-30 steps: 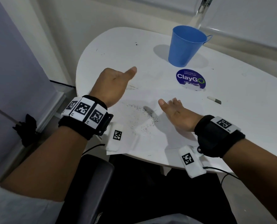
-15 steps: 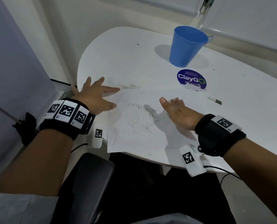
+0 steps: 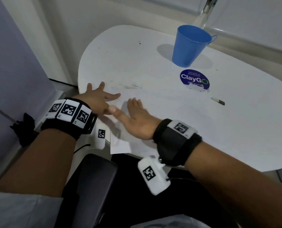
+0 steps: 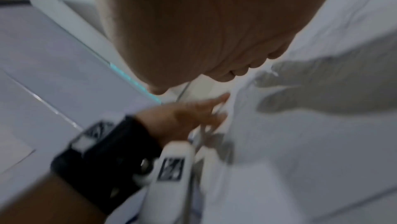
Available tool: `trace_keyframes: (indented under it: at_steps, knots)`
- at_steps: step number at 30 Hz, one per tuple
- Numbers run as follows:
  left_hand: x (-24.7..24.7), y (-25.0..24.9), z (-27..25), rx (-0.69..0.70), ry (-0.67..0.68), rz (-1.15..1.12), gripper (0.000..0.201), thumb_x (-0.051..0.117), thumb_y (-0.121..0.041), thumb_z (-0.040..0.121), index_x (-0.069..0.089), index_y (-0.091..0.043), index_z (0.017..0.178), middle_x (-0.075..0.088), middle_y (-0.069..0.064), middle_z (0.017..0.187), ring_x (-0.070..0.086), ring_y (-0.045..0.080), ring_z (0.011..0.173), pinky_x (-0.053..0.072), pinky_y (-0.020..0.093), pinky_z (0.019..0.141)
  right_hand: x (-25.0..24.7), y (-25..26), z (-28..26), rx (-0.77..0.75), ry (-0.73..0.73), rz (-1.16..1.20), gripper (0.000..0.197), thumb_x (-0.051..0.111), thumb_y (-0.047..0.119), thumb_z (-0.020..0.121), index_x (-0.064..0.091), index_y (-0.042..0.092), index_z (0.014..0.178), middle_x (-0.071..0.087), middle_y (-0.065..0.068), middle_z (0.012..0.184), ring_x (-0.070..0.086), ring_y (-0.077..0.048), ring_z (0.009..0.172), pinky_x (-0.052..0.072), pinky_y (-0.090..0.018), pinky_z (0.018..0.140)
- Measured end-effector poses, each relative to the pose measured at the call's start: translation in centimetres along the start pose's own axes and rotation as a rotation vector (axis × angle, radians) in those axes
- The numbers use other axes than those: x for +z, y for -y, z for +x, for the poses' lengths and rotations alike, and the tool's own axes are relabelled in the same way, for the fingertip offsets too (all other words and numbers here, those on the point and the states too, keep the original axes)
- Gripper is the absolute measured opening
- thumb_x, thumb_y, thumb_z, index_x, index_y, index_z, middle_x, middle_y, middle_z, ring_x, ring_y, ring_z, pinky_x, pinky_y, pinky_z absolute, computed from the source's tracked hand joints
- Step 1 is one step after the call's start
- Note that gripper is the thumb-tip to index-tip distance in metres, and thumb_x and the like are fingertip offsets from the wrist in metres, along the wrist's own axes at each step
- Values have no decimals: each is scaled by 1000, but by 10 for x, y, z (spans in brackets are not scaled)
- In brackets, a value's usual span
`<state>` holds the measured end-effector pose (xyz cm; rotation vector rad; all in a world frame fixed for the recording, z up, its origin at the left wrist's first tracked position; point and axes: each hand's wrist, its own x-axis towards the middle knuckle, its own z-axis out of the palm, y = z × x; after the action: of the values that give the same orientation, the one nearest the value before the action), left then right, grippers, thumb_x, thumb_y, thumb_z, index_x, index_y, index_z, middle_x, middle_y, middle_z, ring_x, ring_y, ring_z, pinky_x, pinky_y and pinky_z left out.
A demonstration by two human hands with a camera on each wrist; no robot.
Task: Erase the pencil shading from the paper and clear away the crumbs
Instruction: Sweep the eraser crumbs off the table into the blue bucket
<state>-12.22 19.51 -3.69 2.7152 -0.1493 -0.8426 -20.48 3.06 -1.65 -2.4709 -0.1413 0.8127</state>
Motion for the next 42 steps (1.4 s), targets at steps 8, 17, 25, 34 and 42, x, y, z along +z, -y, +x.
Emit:
trace_keyframes:
  at_steps: [8,17,25,34,42]
  knots:
    - [0,4,-1,2,57,36,83,67,-58,88,12,-62,151,-22,-10,166,-30,27,150,-2,58,121,-2,-40,-1,247,-146,-180,109,4,84,82,-13,4,154,-21,-13,161,-20,-24,149,-5,-44,123]
    - [-2,12,2,25,117,54,105,81,-57,77,5,-65,149,-27,-11,164,-32,26,149,-1,59,121,-17,-39,-13,218,-9,84,106,9,86,81,-5,13,157,-13,-6,164,-16,-16,150,-6,-42,123]
    - [-1,8,2,46,98,170,101,73,-54,86,-2,-57,154,-27,0,165,-25,38,150,4,66,120,11,23,20,81,5,-76,99,6,78,89,-9,7,156,-18,-10,163,-18,-20,150,-6,-43,120]
    - [3,15,-3,47,50,26,111,80,-58,76,4,-54,156,-23,-13,165,-30,22,150,3,59,124,-8,-28,5,320,-140,-83,104,10,80,87,-9,4,155,-17,-12,163,-17,-22,151,-5,-44,123]
    - [0,13,1,34,79,68,113,79,-63,73,1,-57,154,-25,-12,165,-30,24,150,5,61,123,-24,-21,-8,208,-144,-26,103,12,80,86,-7,6,156,-14,-8,164,-16,-18,151,-6,-40,122]
